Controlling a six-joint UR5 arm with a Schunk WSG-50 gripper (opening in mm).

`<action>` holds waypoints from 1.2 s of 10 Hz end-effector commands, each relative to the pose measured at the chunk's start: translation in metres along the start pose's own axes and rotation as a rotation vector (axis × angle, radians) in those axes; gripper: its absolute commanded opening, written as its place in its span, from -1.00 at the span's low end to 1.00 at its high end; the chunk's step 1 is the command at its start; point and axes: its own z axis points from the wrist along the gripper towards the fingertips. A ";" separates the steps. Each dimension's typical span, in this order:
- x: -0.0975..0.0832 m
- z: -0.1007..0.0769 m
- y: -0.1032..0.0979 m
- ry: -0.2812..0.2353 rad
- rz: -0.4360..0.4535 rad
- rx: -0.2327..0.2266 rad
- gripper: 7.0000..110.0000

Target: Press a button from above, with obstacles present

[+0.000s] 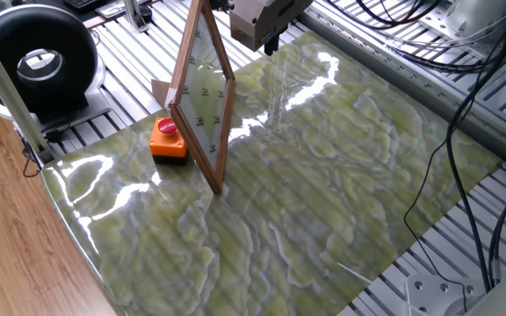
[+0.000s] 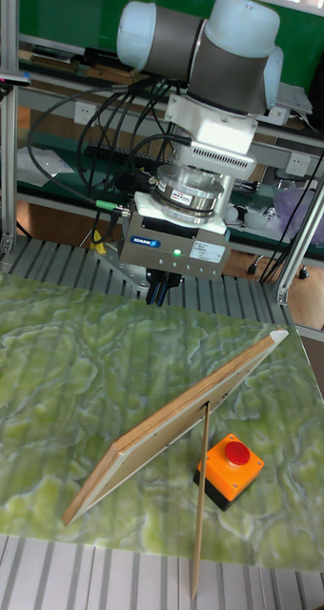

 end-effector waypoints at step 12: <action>-0.074 -0.051 0.062 0.085 -0.053 -0.055 -1.00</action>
